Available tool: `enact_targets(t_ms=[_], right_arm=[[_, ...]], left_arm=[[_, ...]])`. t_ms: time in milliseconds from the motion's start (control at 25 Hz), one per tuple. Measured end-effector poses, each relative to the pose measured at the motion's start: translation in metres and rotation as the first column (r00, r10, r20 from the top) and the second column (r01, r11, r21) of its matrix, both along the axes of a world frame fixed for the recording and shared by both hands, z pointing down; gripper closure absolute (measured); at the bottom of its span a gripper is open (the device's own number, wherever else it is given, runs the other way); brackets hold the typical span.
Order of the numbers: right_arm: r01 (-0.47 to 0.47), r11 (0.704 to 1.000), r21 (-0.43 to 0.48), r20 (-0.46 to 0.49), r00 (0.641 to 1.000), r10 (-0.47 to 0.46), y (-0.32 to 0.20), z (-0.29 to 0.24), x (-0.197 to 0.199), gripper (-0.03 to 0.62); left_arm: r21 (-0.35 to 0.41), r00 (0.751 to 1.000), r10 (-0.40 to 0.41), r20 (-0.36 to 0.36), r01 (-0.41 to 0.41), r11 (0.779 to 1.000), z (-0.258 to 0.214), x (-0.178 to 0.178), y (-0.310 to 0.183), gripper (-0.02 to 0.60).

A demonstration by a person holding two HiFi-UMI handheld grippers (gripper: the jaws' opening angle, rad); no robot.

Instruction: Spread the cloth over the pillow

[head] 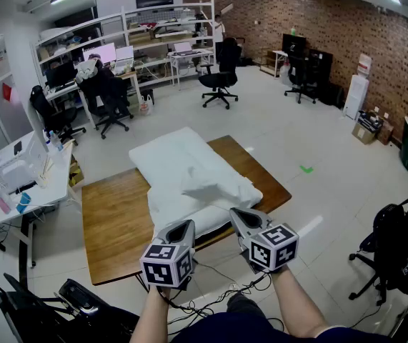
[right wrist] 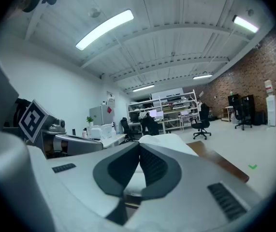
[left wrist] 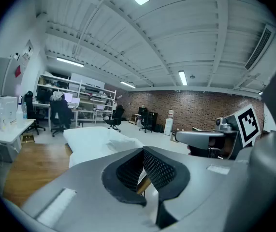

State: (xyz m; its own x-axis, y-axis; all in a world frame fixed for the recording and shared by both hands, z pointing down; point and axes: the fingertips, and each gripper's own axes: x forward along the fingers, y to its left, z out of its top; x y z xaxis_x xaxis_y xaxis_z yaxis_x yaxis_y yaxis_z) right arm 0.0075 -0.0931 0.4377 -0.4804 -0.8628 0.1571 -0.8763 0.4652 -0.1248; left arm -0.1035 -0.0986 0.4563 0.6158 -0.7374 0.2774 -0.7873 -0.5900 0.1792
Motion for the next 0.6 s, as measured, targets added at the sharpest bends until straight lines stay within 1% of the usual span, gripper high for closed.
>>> enact_targets(t_ms=[160,360,520,560,600], right_arm=[[-0.059,0.998,-0.002,-0.027,0.998,0.059,-0.004,0.010,0.014,0.588],[-0.141,0.989,-0.045,-0.061,0.988,0.138,-0.010,0.035,0.042,0.588],[-0.225,0.972,-0.073,-0.086,0.972,0.218,-0.019,0.057,0.068,0.589],[-0.245,0.966,-0.081,-0.095,0.967,0.237,-0.021,0.064,0.074,0.569],[-0.263,0.960,-0.092,-0.107,0.961,0.253,-0.023,0.072,0.080,0.568]], left_arm=[[-0.008,1.000,0.005,0.000,-0.005,1.000,0.006,0.004,-0.006,0.574],[-0.019,1.000,0.027,0.006,-0.027,0.999,0.015,0.018,-0.013,0.574],[-0.045,0.999,0.045,0.002,-0.045,0.998,0.028,0.030,-0.021,0.574],[-0.055,0.999,0.049,0.002,-0.049,0.997,0.033,0.033,-0.022,0.574],[-0.064,0.999,0.053,0.003,-0.053,0.997,0.036,0.036,-0.023,0.574]])
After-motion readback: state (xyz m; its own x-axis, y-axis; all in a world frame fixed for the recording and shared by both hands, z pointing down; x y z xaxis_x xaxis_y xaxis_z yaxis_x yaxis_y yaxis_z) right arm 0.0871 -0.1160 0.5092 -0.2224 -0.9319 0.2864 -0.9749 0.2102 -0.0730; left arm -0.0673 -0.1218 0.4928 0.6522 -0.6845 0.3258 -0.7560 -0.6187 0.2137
